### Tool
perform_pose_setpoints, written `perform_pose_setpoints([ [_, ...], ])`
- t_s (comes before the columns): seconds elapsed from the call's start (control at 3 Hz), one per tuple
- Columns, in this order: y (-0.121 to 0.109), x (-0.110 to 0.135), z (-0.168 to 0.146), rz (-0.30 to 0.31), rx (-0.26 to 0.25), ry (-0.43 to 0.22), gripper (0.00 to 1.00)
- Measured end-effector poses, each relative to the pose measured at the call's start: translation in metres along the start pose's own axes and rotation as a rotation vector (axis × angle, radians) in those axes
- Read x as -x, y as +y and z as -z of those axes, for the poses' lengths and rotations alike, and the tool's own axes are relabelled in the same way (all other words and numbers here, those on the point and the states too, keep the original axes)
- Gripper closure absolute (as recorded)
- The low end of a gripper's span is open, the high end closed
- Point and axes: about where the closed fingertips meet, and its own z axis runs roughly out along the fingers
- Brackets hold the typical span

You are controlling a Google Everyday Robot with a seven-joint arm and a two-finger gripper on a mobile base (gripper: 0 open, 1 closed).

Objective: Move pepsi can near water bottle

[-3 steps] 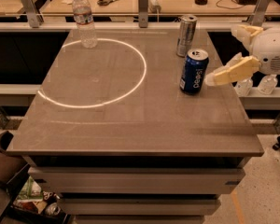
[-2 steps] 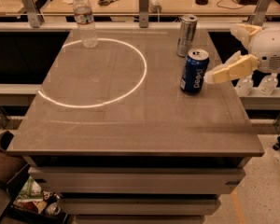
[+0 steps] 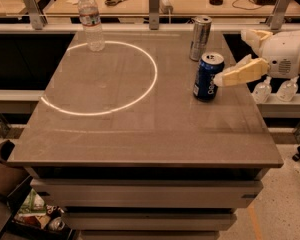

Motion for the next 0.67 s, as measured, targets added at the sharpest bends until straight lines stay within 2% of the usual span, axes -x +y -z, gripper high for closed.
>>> perform_pose_setpoints([
  [0.67,-0.004,-0.021,-0.008,-0.037,-0.004,-0.022,0.00],
])
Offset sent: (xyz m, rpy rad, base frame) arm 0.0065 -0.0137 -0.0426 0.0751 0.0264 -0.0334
